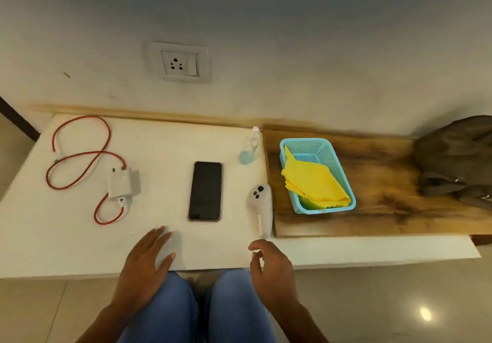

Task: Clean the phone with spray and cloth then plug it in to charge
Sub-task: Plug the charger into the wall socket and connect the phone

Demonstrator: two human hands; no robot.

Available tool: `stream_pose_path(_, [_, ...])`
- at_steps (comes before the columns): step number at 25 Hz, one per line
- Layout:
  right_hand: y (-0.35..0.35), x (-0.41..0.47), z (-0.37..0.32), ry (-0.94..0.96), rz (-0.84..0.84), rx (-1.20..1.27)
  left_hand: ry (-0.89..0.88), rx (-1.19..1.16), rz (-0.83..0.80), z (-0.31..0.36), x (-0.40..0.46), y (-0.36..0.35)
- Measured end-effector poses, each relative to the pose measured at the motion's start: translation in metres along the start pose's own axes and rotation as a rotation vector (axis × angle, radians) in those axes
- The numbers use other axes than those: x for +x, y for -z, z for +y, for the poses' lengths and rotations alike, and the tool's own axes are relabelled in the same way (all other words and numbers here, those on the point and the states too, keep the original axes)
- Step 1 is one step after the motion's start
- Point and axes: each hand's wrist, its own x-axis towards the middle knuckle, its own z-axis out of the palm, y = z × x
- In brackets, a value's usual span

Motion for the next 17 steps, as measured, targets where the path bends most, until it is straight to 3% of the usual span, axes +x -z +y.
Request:
stream_pose_path(4, [-0.015, 0.009, -0.005, 0.035, -0.028, 0.081, 0.090, -0.092, 0.057, 0.001, 0.005, 0.014])
stream_pose_path(8, [-0.023, 0.018, -0.012, 0.047, -0.089, 0.082, 0.246, -0.027, 0.373, 0.000, 0.046, 0.049])
stream_pose_path(10, [-0.028, 0.019, -0.015, 0.120, -0.066, 0.092, 0.423, -0.051, 0.433, -0.011, 0.073, 0.068])
stream_pose_path(13, [-0.043, 0.021, -0.005, 0.234, -0.014, 0.067, 0.620, -0.053, 0.313, -0.027, 0.105, 0.083])
stream_pose_path(17, [-0.053, 0.020, -0.011, 0.331, 0.045, 0.079, 0.659, 0.118, 0.184, -0.027, 0.123, 0.088])
